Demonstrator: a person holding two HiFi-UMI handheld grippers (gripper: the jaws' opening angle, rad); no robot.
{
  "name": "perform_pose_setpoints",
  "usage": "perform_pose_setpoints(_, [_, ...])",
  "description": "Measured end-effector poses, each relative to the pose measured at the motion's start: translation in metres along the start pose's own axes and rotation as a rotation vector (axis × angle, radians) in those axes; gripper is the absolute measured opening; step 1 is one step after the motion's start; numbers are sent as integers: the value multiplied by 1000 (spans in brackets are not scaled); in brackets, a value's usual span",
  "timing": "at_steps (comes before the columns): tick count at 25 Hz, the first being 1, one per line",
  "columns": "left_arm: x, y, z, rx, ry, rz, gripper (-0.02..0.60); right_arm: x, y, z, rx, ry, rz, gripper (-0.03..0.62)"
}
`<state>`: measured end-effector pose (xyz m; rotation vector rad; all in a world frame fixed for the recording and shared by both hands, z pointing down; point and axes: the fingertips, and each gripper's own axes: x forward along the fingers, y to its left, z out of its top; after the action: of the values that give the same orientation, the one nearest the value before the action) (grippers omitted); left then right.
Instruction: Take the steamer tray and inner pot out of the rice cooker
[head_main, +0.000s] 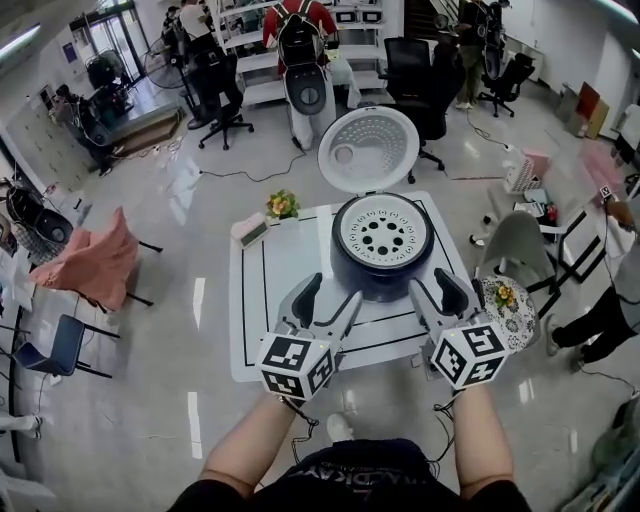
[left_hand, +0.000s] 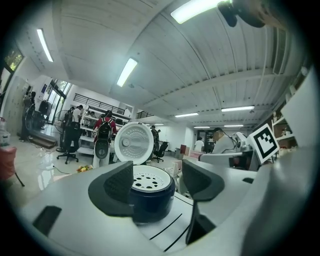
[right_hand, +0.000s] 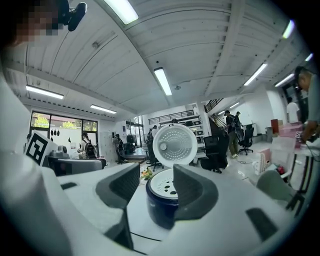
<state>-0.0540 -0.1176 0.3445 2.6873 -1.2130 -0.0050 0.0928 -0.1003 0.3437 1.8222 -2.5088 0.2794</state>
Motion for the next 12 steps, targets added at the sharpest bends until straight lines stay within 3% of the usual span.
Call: perform_pose_setpoints(12, [9,33,2,-25,1,-12,298,29,-4,-7,14,31,-79,193])
